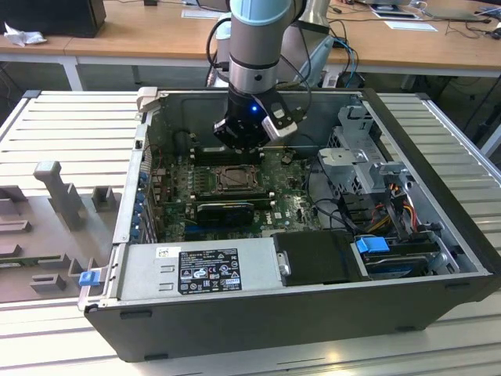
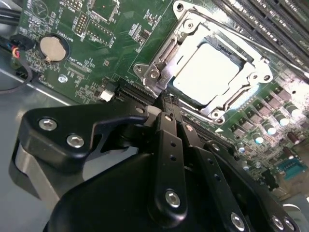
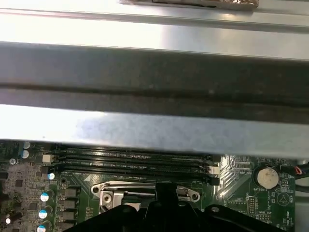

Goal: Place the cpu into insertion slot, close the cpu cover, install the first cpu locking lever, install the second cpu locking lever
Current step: 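Install the second cpu locking lever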

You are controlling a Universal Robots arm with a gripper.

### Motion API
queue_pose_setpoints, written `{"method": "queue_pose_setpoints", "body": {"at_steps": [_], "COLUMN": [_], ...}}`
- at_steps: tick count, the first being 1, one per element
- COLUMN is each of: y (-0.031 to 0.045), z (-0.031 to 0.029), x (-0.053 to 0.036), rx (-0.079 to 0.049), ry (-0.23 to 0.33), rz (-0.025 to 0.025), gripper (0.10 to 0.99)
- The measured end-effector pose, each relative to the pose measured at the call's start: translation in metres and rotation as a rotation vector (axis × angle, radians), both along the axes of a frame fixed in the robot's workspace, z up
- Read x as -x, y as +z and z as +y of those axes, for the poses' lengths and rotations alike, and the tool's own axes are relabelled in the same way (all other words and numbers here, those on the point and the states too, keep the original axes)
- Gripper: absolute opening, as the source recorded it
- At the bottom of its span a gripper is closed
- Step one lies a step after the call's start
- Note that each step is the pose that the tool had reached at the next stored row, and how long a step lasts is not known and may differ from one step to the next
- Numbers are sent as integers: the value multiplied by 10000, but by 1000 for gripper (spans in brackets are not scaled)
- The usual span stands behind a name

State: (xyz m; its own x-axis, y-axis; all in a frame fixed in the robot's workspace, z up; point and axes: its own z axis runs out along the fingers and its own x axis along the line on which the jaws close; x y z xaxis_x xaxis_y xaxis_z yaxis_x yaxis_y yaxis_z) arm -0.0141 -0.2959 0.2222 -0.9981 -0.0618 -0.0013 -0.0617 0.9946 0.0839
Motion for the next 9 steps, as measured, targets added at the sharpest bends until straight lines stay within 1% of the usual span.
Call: {"method": "queue_pose_setpoints", "body": {"at_steps": [1, 2, 5, 8, 9], "y": [43, 51, 51, 51, 51], "z": [-3, -11, -81, -165, -183], "x": [0, -1, 0, 0, 0], "rx": [1, -2, -1, 0, -1], "ry": [1, 2, 0, -1, 0], "rz": [0, -1, 0, 0, -3], "gripper": [106, 106, 106, 106, 106]}}
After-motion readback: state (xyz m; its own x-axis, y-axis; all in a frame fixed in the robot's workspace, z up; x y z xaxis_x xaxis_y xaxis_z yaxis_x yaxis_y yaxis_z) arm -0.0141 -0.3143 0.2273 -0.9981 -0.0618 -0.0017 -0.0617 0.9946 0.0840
